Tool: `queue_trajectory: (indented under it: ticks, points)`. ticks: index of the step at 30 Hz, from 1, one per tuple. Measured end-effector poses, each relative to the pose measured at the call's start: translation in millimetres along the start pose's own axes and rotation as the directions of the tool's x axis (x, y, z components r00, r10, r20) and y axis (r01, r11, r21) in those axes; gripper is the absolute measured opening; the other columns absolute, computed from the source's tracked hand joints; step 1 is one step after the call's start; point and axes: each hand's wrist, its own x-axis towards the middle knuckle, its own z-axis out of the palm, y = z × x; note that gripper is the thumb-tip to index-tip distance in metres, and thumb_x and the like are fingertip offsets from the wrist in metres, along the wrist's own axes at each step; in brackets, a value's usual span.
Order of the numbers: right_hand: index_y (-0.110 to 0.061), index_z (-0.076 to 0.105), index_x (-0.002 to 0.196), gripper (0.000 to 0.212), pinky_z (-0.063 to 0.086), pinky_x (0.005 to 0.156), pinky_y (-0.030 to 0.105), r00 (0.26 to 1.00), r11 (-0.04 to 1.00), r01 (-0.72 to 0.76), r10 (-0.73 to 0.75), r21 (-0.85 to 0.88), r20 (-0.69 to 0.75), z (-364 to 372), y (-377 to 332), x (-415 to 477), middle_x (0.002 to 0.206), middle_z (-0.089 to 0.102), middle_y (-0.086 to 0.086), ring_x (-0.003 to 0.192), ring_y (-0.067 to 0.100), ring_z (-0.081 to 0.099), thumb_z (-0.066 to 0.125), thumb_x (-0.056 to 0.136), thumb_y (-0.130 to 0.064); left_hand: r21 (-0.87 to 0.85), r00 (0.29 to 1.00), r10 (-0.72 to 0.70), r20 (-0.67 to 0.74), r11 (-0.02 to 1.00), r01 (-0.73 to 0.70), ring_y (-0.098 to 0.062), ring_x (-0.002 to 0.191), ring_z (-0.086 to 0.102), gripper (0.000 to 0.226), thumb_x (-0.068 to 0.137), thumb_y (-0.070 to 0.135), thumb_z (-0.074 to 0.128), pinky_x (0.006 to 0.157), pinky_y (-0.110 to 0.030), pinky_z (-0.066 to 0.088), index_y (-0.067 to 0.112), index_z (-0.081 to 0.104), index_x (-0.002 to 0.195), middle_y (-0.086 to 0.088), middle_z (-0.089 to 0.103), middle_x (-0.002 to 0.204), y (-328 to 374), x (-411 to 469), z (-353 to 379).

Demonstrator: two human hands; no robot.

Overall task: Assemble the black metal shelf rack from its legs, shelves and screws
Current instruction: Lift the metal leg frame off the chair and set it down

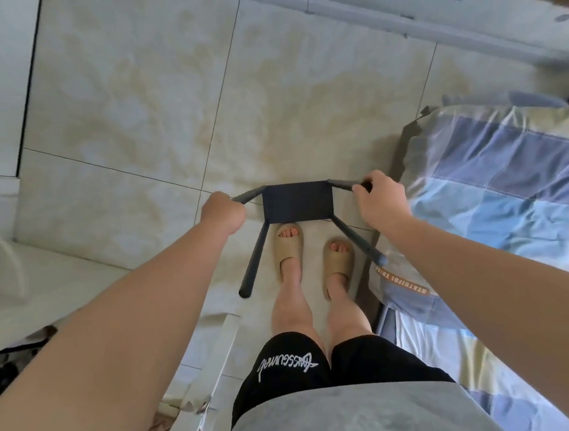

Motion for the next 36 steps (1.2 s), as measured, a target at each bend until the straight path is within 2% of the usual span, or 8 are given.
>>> queue_trajectory:
  ticks: [3, 6, 12, 15, 17, 23, 28, 36]
  points:
    - [-0.014, 0.056, 0.133, 0.033, 0.052, 0.082, 0.039, 0.992, 0.988, 0.124, -0.124, -0.09, 0.001, 0, -13, -9, 0.118, 0.062, 0.011, 0.099, 0.029, 0.061, 0.041, 0.106, -0.024, 0.105, 0.976, 0.198, -0.091, 0.976, -0.189, -0.027, 0.101, 0.059, 0.05, 0.098, 0.012, 0.047, 0.066, -0.03, 0.045, 0.016, 0.038, 0.148, -0.01, 0.053, 0.133, -9, -5, -4]
    - [-0.014, 0.051, 0.143, 0.04, 0.047, 0.096, 0.04, 0.983, 0.979, 0.156, -0.14, -0.129, 0.121, 0, -27, -18, 0.134, 0.056, 0.012, 0.118, 0.031, 0.056, 0.04, 0.105, -0.021, 0.156, 0.96, 0.277, -0.034, 0.951, -0.268, -0.029, 0.122, 0.053, 0.063, 0.099, 0.018, 0.048, 0.09, -0.039, 0.049, 0.019, 0.022, 0.156, -0.007, 0.039, 0.151, -18, -15, -7]
    - [-0.013, 0.04, 0.15, 0.046, 0.042, 0.09, 0.034, 0.972, 0.974, 0.131, -0.089, -0.182, 0.219, -10, -31, -53, 0.141, 0.051, 0.016, 0.116, 0.031, 0.052, 0.042, 0.105, -0.022, 0.236, 0.939, 0.343, 0.025, 0.911, -0.339, -0.029, 0.142, 0.033, 0.069, 0.098, 0.03, 0.049, 0.104, -0.045, 0.043, 0.022, 0.017, 0.158, 0.001, 0.016, 0.165, -40, -51, -17]
    - [-0.018, 0.035, 0.154, 0.051, 0.04, 0.11, 0.044, 0.965, 0.948, 0.188, -0.128, -0.257, 0.231, -15, -30, -78, 0.156, 0.038, 0.011, 0.137, 0.034, 0.04, 0.044, 0.106, -0.027, 0.317, 0.912, 0.408, 0.038, 0.861, -0.398, -0.029, 0.15, 0.016, 0.07, 0.098, 0.044, 0.048, 0.113, -0.048, 0.033, 0.024, 0.017, 0.158, -0.001, 0.008, 0.167, -58, -70, -23]
    - [-0.023, 0.027, 0.157, 0.056, 0.032, 0.117, 0.052, 0.966, 0.929, 0.222, -0.168, -0.296, 0.197, -18, -30, -99, 0.161, 0.031, 0.005, 0.147, 0.033, 0.028, 0.044, 0.105, -0.032, 0.385, 0.884, 0.466, 0.041, 0.809, -0.444, -0.029, 0.152, 0.008, 0.071, 0.098, 0.052, 0.045, 0.117, -0.049, 0.027, 0.026, 0.017, 0.158, -0.001, 0.006, 0.168, -72, -83, -27]
    - [-0.032, 0.01, 0.161, 0.065, 0.006, 0.124, 0.051, 0.906, 0.748, 0.412, -0.398, -0.521, 0.146, -18, -31, -152, 0.169, 0.009, 0.0, 0.155, 0.027, -0.001, 0.038, 0.104, -0.048, 0.468, 0.782, 0.618, -0.076, 0.715, -0.52, -0.029, 0.153, 0.001, 0.07, 0.096, 0.064, 0.037, 0.119, -0.049, 0.016, 0.031, 0.019, 0.156, -0.002, 0.004, 0.168, -111, -125, -40]
    - [-0.037, -0.004, 0.159, 0.072, 0.0, 0.123, 0.055, 0.822, 0.614, 0.506, -0.556, -0.606, 0.122, -11, -32, -187, 0.169, -0.003, -0.001, 0.155, 0.029, -0.008, 0.036, 0.102, -0.056, 0.431, 0.748, 0.633, -0.199, 0.742, -0.513, -0.028, 0.153, -0.004, 0.072, 0.095, 0.067, 0.032, 0.121, -0.049, 0.012, 0.033, 0.017, 0.156, 0.001, -0.001, 0.168, -147, -162, -41]
    - [-0.037, -0.005, 0.158, 0.073, -0.002, 0.122, 0.058, 0.643, 0.431, 0.685, -0.737, -0.587, 0.209, 9, -21, -248, 0.17, -0.004, -0.002, 0.155, 0.029, -0.009, 0.035, 0.101, -0.058, 0.351, 0.736, 0.571, -0.364, 0.816, -0.459, -0.024, 0.153, -0.009, 0.086, 0.085, 0.08, 0.024, 0.121, -0.053, 0.003, 0.035, 0.012, 0.157, 0.002, -0.003, 0.168, -220, -234, -19]
